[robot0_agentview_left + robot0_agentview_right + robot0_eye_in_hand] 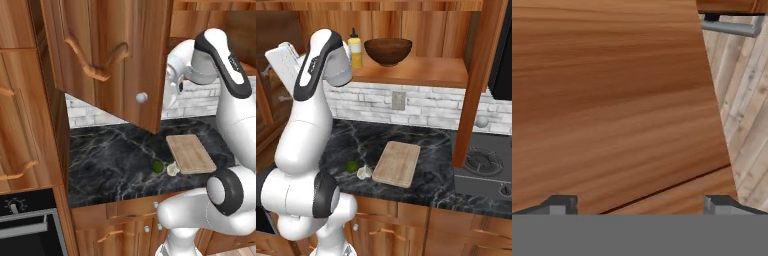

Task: Open the cabinet. Place the bowl and condiment on the counter. Then place the lime and garlic on the cutting board.

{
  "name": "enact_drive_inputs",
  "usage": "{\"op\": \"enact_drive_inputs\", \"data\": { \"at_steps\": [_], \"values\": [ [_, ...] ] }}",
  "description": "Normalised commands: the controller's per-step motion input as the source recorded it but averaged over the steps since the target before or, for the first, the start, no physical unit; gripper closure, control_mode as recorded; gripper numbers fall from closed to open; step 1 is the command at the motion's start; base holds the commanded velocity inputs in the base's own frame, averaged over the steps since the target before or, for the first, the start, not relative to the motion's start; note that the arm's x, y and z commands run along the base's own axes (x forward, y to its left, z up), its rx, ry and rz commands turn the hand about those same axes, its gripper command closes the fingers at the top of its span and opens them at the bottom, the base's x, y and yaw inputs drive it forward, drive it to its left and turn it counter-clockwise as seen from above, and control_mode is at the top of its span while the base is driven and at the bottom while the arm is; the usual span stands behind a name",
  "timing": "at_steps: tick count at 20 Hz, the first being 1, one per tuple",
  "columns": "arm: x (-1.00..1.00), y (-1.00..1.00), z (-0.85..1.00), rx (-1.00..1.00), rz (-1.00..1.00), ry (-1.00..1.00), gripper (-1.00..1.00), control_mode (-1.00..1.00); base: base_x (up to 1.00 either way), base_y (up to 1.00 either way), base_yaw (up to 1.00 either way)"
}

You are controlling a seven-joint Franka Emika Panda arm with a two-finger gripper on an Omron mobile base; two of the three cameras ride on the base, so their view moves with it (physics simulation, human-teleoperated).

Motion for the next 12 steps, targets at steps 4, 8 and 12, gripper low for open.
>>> {"op": "enact_drive_inputs", "data": {
  "at_steps": [4, 8, 12],
  "values": [
    [-0.08, 1.0, 0.01, -0.01, 0.02, 0.0, -1.0, -1.0, 0.0, 0.0, 0.0],
    [-0.01, 1.0, 0.02, 0.0, -0.02, 0.0, -1.0, -1.0, 0.0, 0.0, 0.0],
    [0.0, 0.93, -0.04, -0.02, -0.11, -0.01, -1.0, -1.0, 0.0, 0.0, 0.0]
  ]
}}
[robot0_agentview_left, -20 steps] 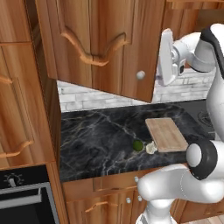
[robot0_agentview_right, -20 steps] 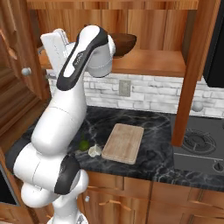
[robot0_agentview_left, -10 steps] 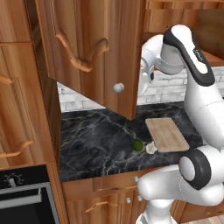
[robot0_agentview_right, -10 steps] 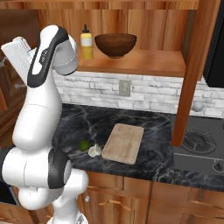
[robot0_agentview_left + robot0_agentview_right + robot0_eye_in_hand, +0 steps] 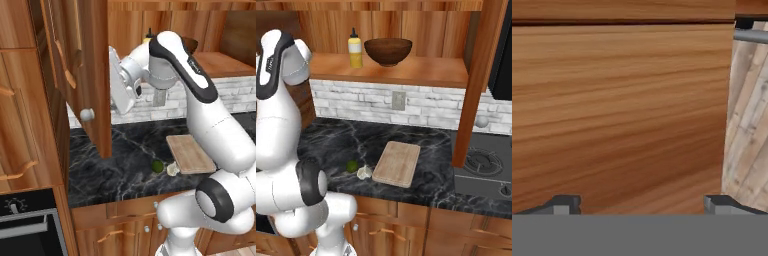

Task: Open the cabinet. Place the bowl and condiment on the counter. Then place the lime and garlic on the cutting board.

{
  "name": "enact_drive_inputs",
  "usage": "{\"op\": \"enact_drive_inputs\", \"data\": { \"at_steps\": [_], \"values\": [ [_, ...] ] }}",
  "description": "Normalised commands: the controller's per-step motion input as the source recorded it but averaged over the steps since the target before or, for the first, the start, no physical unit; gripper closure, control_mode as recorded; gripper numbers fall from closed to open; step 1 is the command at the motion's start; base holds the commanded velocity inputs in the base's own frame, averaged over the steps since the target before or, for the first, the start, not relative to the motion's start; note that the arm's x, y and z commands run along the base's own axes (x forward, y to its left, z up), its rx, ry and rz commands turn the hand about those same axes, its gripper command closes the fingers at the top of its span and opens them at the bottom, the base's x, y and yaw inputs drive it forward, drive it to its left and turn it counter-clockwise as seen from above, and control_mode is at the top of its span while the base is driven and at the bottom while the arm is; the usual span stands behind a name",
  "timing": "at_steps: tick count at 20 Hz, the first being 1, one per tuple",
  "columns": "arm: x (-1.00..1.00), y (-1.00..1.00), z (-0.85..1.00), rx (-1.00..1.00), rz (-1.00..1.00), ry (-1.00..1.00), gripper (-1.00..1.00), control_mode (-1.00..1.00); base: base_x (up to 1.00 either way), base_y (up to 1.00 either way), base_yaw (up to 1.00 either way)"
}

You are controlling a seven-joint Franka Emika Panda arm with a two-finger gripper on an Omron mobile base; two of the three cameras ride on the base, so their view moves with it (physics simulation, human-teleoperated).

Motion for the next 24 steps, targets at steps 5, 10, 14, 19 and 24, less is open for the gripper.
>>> {"op": "enact_drive_inputs", "data": {
  "at_steps": [5, 10, 14, 19, 24],
  "values": [
    [-0.03, -0.56, -0.12, 0.05, -0.19, -0.08, -1.0, -1.0, 0.0, 0.0, 0.0],
    [0.0, -0.96, -0.01, 0.04, -0.06, -0.31, -1.0, -1.0, 0.0, 0.0, 0.0],
    [0.23, -0.66, -0.01, -0.25, -0.09, -0.6, -1.0, -1.0, 0.0, 0.0, 0.0],
    [0.43, -0.45, 0.0, -0.33, -0.11, -0.72, -1.0, -1.0, 0.0, 0.0, 0.0],
    [0.59, -0.38, 0.01, -0.32, -0.05, -0.74, -1.0, -1.0, 0.0, 0.0, 0.0]
  ]
}}
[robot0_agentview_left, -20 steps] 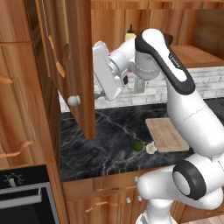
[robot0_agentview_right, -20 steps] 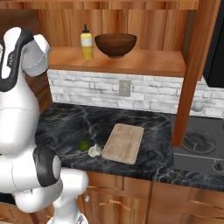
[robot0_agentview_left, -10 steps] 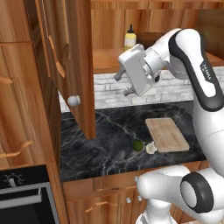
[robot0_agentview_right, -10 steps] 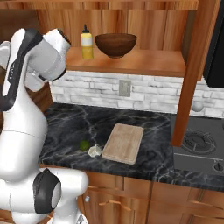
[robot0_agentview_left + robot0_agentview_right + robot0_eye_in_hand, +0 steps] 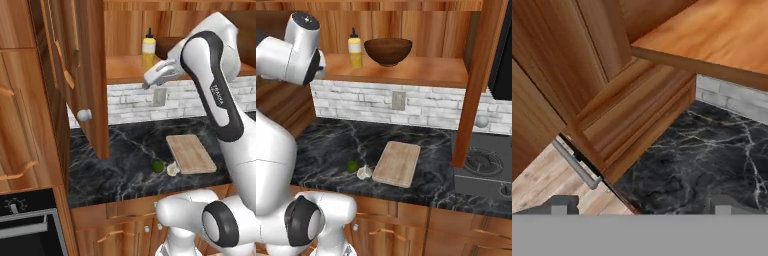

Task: Open the cabinet. Place the bowl and condiment on the counter. Then place the lime and garlic on the cutting board.

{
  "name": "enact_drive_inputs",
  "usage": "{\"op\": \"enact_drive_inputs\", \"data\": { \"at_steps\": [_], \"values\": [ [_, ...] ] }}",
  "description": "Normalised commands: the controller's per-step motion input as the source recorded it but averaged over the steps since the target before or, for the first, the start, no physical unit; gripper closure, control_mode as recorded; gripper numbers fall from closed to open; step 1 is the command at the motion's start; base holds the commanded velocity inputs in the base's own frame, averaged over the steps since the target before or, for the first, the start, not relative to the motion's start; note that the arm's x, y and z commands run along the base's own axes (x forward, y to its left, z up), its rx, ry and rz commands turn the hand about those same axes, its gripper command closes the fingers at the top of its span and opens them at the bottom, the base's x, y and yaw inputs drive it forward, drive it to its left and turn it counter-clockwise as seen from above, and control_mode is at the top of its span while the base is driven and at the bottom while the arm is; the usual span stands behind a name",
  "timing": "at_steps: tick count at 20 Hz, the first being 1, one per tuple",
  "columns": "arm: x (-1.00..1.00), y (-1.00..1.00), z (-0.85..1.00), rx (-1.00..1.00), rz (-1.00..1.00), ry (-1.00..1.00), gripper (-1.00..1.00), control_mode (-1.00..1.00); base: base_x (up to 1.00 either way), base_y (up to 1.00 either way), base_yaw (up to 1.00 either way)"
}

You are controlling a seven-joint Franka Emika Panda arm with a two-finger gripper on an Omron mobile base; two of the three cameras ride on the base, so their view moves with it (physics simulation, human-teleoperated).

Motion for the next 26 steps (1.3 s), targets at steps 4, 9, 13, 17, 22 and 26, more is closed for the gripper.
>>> {"op": "enact_drive_inputs", "data": {
  "at_steps": [4, 9, 13, 17, 22, 26],
  "values": [
    [0.87, -0.18, -0.02, -0.17, -0.35, -0.43, -1.0, -1.0, 0.0, 0.0, 0.0],
    [0.71, -0.1, 0.24, -0.01, -0.53, -0.21, -1.0, -1.0, 0.0, 0.0, 0.0],
    [0.31, -0.24, 0.43, 0.04, -0.56, 0.0, -1.0, -1.0, 0.0, 0.0, 0.0],
    [0.64, -0.12, 0.15, 0.01, -0.49, 0.0, -1.0, -1.0, 0.0, 0.0, 0.0],
    [0.52, -0.22, 0.0, 0.0, -0.33, 0.0, -1.0, -1.0, 0.0, 0.0, 0.0],
    [0.61, -0.19, 0.09, 0.0, -0.21, 0.01, -1.0, -1.0, 0.0, 0.0, 0.0]
  ]
}}
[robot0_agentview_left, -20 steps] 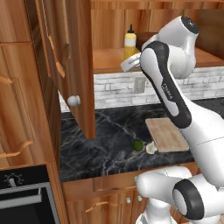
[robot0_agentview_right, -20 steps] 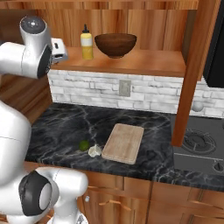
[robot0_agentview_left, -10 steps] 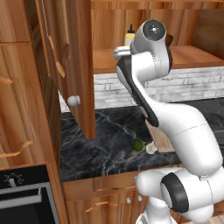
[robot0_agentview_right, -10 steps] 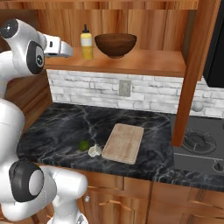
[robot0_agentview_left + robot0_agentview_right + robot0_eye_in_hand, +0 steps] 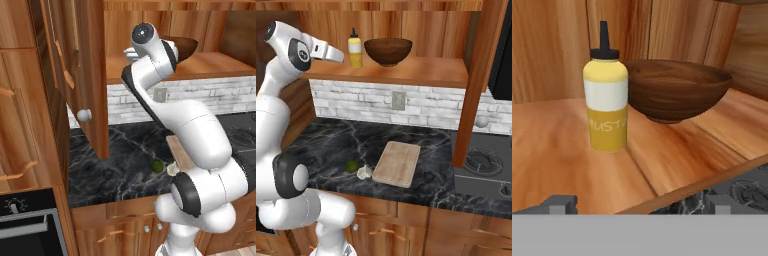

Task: Open the cabinet. Place the bowl and condiment on the counter. Then place the lime and garlic on the cutting board.

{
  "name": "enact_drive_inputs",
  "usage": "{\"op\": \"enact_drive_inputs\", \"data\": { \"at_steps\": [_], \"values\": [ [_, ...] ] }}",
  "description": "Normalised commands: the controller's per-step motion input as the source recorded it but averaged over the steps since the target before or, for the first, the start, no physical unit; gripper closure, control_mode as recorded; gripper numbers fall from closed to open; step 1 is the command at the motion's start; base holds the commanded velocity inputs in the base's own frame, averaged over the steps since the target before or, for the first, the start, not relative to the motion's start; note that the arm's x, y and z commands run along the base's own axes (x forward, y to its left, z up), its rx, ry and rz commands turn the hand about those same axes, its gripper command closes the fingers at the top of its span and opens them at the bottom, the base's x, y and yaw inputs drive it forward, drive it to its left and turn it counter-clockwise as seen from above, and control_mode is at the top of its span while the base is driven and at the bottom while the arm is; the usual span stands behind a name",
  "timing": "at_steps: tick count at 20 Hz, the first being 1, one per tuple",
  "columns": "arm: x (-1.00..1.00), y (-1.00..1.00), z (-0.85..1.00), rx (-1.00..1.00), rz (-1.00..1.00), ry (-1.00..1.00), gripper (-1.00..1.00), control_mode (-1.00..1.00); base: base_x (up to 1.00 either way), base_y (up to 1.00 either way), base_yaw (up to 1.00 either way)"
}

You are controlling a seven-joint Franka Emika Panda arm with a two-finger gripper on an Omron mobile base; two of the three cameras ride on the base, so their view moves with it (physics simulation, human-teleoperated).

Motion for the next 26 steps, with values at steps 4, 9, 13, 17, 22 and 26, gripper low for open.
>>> {"op": "enact_drive_inputs", "data": {
  "at_steps": [4, 9, 13, 17, 22, 26],
  "values": [
    [0.5, -0.12, 0.04, 0.0, -0.08, 0.0, -1.0, -1.0, 0.0, 0.0, 0.0],
    [0.4, -0.11, 0.0, 0.0, -0.02, 0.0, -1.0, -1.0, 0.0, 0.0, 0.0],
    [0.56, -0.14, 0.0, 0.0, 0.0, 0.0, -1.0, -1.0, 0.0, 0.0, 0.0],
    [0.69, -0.01, 0.0, 0.0, 0.0, 0.0, -1.0, -1.0, 0.0, 0.0, 0.0],
    [0.54, 0.0, 0.0, 0.0, 0.0, 0.0, -1.0, -1.0, 0.0, 0.0, 0.0],
    [0.41, 0.0, 0.0, 0.0, 0.0, 0.0, -1.0, -1.0, 0.0, 0.0, 0.0]
  ]
}}
